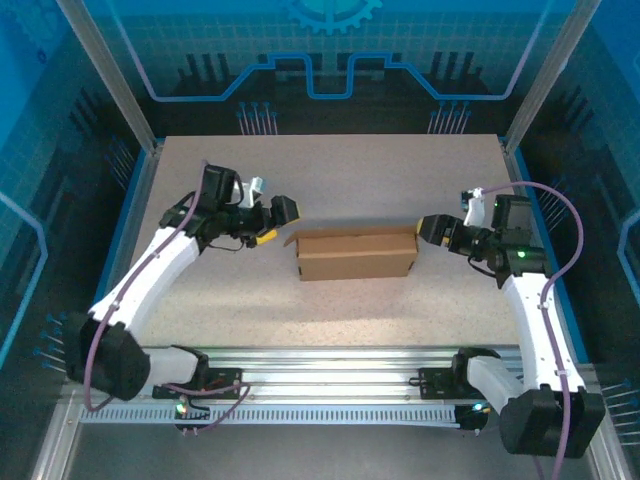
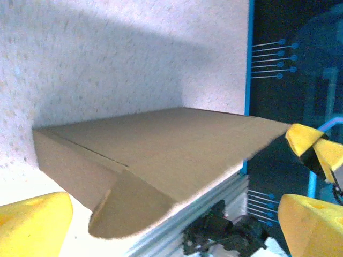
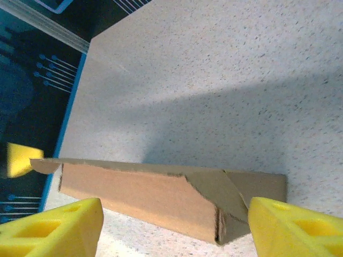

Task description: Fold the paper box

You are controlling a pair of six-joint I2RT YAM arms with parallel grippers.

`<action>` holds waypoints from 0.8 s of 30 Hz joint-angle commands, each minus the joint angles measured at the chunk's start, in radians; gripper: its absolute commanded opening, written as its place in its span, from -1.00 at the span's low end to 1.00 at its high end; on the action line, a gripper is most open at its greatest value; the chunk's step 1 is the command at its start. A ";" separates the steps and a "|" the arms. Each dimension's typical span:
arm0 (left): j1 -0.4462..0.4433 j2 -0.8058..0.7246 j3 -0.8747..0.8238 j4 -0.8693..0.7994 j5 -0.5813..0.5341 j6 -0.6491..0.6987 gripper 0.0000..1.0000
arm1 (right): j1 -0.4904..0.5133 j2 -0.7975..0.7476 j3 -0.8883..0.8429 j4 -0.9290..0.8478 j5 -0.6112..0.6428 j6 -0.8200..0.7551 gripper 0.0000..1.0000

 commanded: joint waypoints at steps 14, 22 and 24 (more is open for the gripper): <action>-0.079 0.044 0.115 -0.192 -0.193 0.387 0.52 | 0.102 0.111 0.176 -0.181 0.176 -0.211 0.06; -0.121 0.091 0.150 -0.219 -0.246 0.430 0.33 | 0.155 0.175 0.218 -0.226 0.253 -0.254 0.05; -0.133 0.106 0.163 -0.234 -0.256 0.446 0.29 | 0.162 0.178 0.214 -0.227 0.273 -0.255 0.04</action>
